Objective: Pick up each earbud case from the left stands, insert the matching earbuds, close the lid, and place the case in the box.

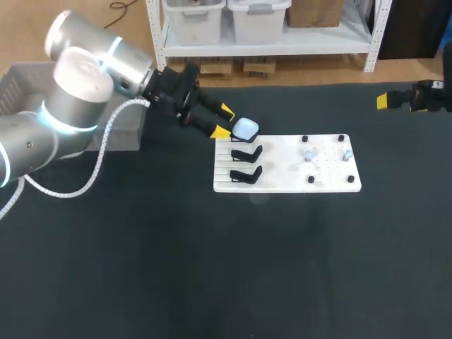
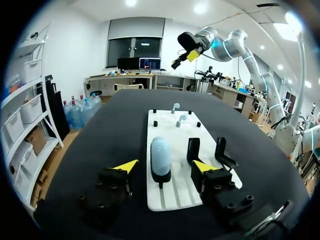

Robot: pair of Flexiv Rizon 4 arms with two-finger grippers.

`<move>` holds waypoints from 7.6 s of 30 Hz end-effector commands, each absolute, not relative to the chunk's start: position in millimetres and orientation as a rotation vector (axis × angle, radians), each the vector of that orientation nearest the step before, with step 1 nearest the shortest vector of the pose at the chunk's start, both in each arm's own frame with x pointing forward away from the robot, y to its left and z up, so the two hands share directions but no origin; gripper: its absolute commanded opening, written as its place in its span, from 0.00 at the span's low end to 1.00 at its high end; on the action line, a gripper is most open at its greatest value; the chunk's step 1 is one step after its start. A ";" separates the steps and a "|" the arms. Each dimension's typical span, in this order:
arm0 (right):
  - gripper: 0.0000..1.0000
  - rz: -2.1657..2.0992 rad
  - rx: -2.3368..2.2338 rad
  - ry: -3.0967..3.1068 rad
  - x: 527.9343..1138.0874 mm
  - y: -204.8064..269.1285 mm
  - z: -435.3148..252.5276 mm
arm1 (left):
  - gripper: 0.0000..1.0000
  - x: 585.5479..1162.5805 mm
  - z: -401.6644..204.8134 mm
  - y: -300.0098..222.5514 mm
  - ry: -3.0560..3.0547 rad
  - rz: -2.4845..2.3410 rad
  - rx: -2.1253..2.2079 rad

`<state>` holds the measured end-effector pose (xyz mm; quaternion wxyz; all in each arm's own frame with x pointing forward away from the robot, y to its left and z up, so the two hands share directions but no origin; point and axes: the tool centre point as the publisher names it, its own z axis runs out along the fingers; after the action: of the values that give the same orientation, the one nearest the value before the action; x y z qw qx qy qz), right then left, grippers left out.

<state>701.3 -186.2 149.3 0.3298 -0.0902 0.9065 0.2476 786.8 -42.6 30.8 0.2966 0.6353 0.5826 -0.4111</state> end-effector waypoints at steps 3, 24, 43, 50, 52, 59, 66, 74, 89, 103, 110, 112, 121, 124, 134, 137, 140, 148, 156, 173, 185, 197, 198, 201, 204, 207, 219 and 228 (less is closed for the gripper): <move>1.00 0.646 -0.236 2.372 701.0 -186.2 149.5 | 0.62 787.3 22.0 -49.2 1.548 -1.077 1.686; 1.00 0.646 -0.236 2.372 701.0 -186.2 149.5 | 0.50 786.2 10.3 -67.3 1.562 -0.971 1.689; 1.00 0.646 -0.236 2.372 701.0 -186.2 149.5 | 0.45 790.2 12.5 -68.0 1.569 -0.956 1.660; 1.00 0.646 -0.236 2.372 701.0 -186.2 149.5 | 0.38 788.9 15.3 -68.1 1.560 -0.950 1.656; 1.00 0.646 -0.236 2.372 701.0 -186.2 149.5 | 0.38 787.7 14.9 -67.9 1.558 -0.943 1.659; 1.00 0.646 -0.236 2.372 701.0 -186.2 149.5 | 0.37 785.8 14.9 -67.7 1.557 -0.936 1.660; 1.00 0.646 -0.236 2.372 701.0 -186.2 149.5 | 0.41 782.8 14.7 -67.4 1.555 -0.930 1.658; 1.00 0.646 -0.236 2.372 701.0 -186.2 149.5 | 0.33 782.1 15.0 -66.2 1.559 -0.917 1.640; 1.00 0.646 -0.236 2.372 701.0 -186.2 149.5 | 0.00 779.8 17.8 -64.4 1.565 -0.875 1.614; 1.00 0.646 -0.236 2.372 701.0 -186.2 149.5 | 0.00 763.5 91.1 -48.2 1.489 -0.920 1.488; 1.00 0.646 -0.236 2.372 701.0 -186.2 149.5 | 0.00 736.3 121.4 -45.3 1.448 -1.016 1.398; 1.00 0.646 -0.236 2.372 701.0 -186.2 149.5 | 0.00 730.5 129.2 -44.9 1.441 -1.068 1.361; 1.00 0.646 -0.236 2.372 701.0 -186.2 149.5 | 0.00 712.0 155.2 -42.2 1.399 -1.108 1.313; 1.00 0.646 -0.236 2.372 701.0 -186.2 149.5 | 0.00 712.0 155.2 -42.2 1.399 -1.108 1.313; 1.00 0.646 -0.236 2.372 701.0 -186.2 149.5 | 0.00 712.0 155.2 -42.2 1.399 -1.108 1.313; 1.00 0.646 -0.236 2.372 701.0 -186.2 149.5 | 0.00 712.0 155.2 -42.2 1.399 -1.108 1.313; 1.00 0.646 -0.236 2.372 701.0 -186.2 149.5 | 0.00 700.2 160.6 -44.2 1.356 -1.111 1.322; 1.00 0.648 -0.257 2.369 693.8 -181.8 151.4 | 0.00 682.4 173.0 -71.6 1.173 -1.161 1.345; 1.00 0.637 -0.332 2.350 669.8 -162.0 163.2 | 0.00 681.4 170.5 -83.9 1.151 -1.185 1.352; 1.00 0.578 -0.563 2.372 632.1 -69.5 170.0 | 0.00 676.1 154.7 -87.1 1.164 -1.217 1.323; 1.00 0.560 -0.620 2.395 618.5 -37.7 181.3 | 0.00 673.0 149.7 -87.5 1.153 -1.211 1.304; 1.00 0.568 -0.667 2.419 611.1 -19.3 179.1 | 0.00 670.4 146.1 -86.0 1.150 -1.202 1.303; 1.00 0.567 -0.671 2.421 611.6 -16.4 179.5 | 0.00 670.4 146.1 -86.0 1.150 -1.202 1.303; 1.00 0.565 -0.694 2.425 614.5 -4.1 182.3 | 0.00 670.4 146.1 -86.0 1.150 -1.202 1.303; 1.00 0.562 -0.703 2.435 617.5 5.2 183.9 | 0.00 670.4 146.1 -86.0 1.150 -1.202 1.303; 1.00 0.563 -0.709 2.460 621.5 14.0 182.5 | 0.00 670.4 146.1 -86.0 1.150 -1.202 1.303; 1.00 0.566 -0.688 2.534 638.2 28.4 168.9 | 0.00 670.4 146.1 -86.0 1.150 -1.202 1.303; 1.00 0.568 -0.678 2.553 645.1 32.3 163.4 | 0.00 670.4 146.1 -86.0 1.150 -1.202 1.303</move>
<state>641.2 29.6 164.5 0.2212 -0.2444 0.9216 0.2049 671.9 -86.3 146.5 0.4894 0.5379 0.4738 -0.4967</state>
